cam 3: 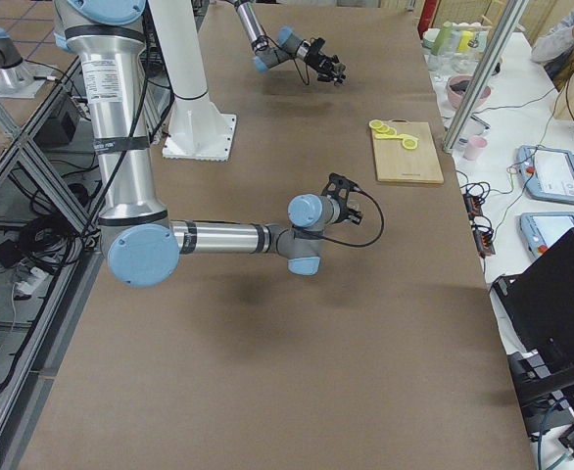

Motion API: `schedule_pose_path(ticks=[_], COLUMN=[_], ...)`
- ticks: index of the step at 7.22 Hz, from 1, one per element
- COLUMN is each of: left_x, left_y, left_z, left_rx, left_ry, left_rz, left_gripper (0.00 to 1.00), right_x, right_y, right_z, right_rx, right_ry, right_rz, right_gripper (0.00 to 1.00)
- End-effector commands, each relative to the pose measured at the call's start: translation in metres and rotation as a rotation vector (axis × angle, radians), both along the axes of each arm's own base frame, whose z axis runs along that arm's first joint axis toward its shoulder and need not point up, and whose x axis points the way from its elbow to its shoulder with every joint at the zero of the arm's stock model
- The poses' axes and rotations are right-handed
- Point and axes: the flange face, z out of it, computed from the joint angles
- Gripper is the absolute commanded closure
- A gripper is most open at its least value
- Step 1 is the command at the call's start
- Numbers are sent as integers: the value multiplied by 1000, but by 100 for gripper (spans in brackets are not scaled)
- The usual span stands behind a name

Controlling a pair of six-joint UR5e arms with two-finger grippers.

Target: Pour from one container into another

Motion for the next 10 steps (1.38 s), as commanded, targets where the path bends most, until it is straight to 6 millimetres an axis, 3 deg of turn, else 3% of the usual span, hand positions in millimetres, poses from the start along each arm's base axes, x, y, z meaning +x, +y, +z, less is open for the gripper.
schedule_pose_path(ticks=[1, 3, 4, 5, 6, 7, 10], left_x=[-4, -29, -35, -55, -74, -80, -75], left_y=[0, 2, 18, 39, 48, 50, 49], left_z=[-2, 25, 42, 71, 91, 100, 98], left_rx=[-58, -140, -164, -212, -230, -244, -250], left_ry=[107, 193, 207, 220, 208, 213, 214], left_rz=[-19, -165, -217, -234, -263, -270, -251], left_gripper=[100, 100, 100, 100, 100, 100, 100], right_x=[-7, -10, -14, -18, -18, -18, -20], right_y=[2, 0, -6, -11, -11, -11, -12], right_z=[9, 15, 17, 18, 19, 21, 34], right_rx=[-7, -11, -11, -11, -13, -20, -10], right_ry=[5, 6, 7, 7, 7, 3, -17], right_rz=[8, 8, 11, 12, 12, 12, 11], right_gripper=[100, 100, 100, 100, 100, 100, 100])
